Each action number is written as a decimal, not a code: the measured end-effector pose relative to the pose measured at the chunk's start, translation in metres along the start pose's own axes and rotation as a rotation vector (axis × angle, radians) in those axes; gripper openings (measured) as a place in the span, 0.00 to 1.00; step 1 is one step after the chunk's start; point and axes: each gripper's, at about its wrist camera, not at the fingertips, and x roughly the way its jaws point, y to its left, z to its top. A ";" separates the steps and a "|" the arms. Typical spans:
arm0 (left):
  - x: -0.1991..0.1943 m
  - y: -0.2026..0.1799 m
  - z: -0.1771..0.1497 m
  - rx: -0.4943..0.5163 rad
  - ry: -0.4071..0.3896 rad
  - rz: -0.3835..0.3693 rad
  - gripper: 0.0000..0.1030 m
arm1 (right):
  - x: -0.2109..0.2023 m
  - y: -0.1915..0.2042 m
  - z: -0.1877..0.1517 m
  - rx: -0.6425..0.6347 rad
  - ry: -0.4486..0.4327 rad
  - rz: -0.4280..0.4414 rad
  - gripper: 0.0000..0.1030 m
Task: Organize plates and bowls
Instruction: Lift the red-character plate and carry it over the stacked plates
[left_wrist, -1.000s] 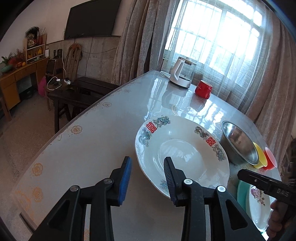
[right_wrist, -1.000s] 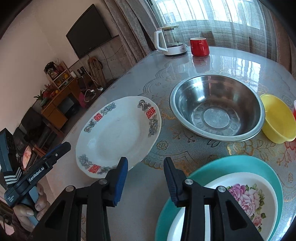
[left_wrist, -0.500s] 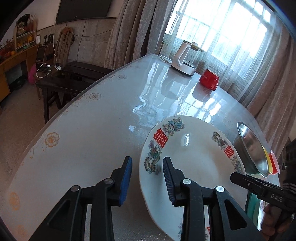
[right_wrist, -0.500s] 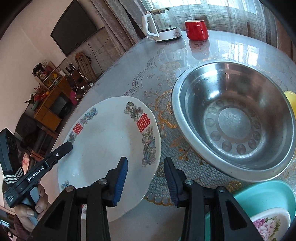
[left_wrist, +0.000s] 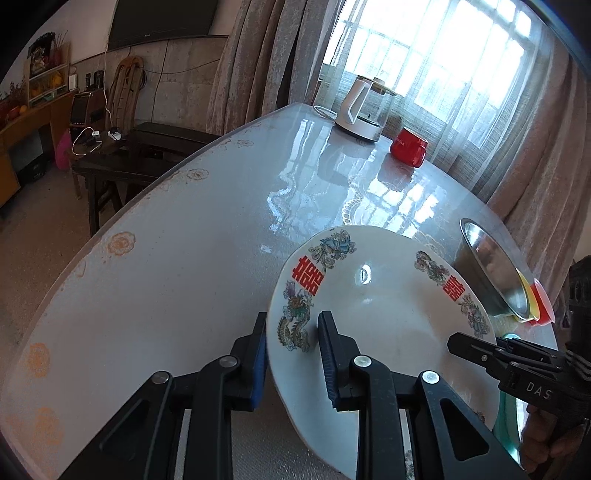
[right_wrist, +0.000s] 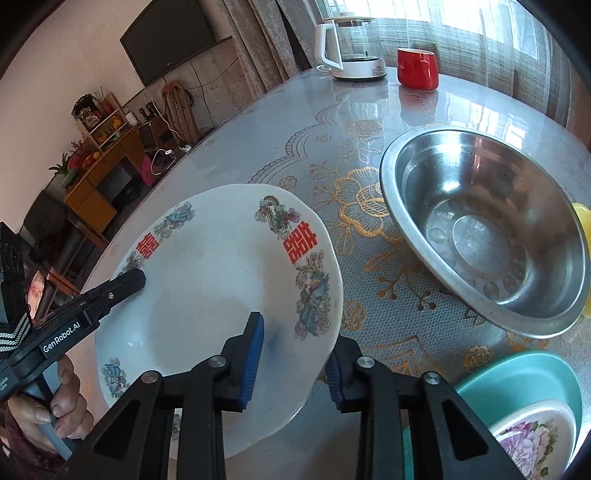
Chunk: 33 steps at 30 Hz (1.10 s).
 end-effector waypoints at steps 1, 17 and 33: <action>-0.007 0.001 -0.006 0.006 0.002 -0.003 0.25 | -0.004 0.003 -0.005 -0.009 0.003 -0.001 0.30; -0.021 0.002 -0.034 -0.007 0.013 0.000 0.28 | -0.021 0.016 -0.045 -0.066 -0.005 0.039 0.35; -0.033 -0.005 -0.055 0.044 0.003 0.016 0.29 | -0.026 0.016 -0.055 -0.140 -0.056 0.001 0.35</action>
